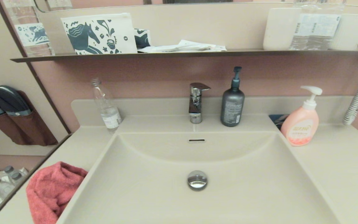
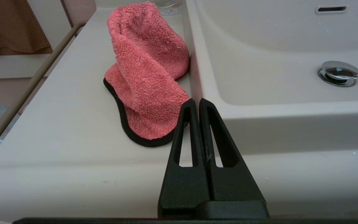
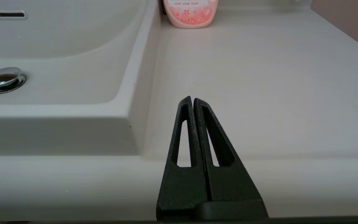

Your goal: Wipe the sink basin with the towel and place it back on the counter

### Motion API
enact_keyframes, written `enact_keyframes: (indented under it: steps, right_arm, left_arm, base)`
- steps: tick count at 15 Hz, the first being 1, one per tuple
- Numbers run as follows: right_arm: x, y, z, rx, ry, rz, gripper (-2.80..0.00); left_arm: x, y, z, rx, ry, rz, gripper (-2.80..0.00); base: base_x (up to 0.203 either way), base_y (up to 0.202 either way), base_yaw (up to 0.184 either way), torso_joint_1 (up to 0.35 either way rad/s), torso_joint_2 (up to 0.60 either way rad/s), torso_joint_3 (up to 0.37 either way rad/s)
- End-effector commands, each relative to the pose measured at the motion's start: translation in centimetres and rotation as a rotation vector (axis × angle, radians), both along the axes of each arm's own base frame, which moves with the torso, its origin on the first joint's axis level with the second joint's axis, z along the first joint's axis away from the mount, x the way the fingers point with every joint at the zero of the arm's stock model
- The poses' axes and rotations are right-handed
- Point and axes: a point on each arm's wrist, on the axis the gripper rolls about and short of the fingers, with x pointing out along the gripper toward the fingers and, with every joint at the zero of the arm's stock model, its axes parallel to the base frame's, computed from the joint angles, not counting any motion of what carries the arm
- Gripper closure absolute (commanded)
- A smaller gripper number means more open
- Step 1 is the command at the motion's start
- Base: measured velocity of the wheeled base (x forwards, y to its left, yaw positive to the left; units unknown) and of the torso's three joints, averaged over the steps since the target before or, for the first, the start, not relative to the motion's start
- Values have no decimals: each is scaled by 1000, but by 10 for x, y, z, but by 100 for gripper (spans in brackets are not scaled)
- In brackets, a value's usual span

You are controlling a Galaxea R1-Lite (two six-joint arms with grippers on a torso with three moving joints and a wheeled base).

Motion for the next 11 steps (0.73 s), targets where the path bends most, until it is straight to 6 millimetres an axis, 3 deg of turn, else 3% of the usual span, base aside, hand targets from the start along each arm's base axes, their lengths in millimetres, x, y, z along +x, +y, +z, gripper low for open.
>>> enact_keyframes:
  steps: [1, 11]
  right_arm:
    - [0, 0, 0, -1, -1, 0, 0]
    - [0, 0, 0, 4, -1, -3, 0]
  left_arm:
    - [0, 0, 0, 0, 2, 0, 0]
    - [0, 0, 0, 0, 1, 0, 0]
  base:
    - [0, 0, 0, 0, 0, 0]
    - [0, 0, 0, 0, 0, 0]
